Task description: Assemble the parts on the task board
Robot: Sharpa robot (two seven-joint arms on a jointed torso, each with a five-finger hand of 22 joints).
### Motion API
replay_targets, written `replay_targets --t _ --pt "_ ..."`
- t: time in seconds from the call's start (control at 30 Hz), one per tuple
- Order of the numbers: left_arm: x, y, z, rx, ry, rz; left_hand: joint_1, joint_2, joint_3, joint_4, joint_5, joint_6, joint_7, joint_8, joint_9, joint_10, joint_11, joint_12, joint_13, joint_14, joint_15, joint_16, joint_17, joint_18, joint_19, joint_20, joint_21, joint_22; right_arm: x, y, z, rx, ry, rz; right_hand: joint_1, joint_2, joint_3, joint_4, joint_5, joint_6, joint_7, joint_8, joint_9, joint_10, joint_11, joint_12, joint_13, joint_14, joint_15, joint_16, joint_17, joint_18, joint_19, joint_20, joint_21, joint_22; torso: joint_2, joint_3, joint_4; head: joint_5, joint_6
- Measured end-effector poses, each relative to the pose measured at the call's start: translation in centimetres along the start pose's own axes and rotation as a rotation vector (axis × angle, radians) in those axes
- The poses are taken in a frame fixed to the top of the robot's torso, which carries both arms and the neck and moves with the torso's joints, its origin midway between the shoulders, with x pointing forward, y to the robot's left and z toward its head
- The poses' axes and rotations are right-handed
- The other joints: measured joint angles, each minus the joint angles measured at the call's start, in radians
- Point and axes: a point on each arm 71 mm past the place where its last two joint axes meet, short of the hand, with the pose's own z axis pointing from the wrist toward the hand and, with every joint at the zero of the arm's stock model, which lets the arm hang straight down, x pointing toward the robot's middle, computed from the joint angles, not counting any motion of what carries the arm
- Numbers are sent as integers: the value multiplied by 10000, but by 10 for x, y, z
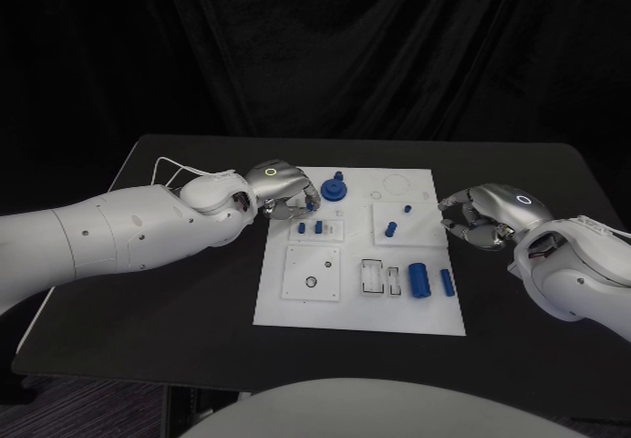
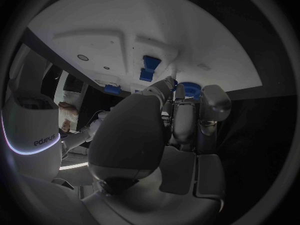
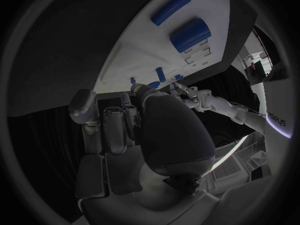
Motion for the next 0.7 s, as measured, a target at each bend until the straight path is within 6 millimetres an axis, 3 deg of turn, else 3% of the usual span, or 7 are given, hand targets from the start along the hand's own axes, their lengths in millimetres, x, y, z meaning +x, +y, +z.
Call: replay_targets --t 0.7 --pt "4 0 11 -86 162 49 0 -1 -1 1 -38 -36 36 -39 -9 -1 1 -2 36 -71 0 -88 -118 0 0 0 -50 -1 0 -1 -1 18 29 -3 0 0 27 -27 0 36 36 0 -10 0 0 0 8 0 0 0 0 0 0 0 0 -1 -3 24 -7 -35 0"
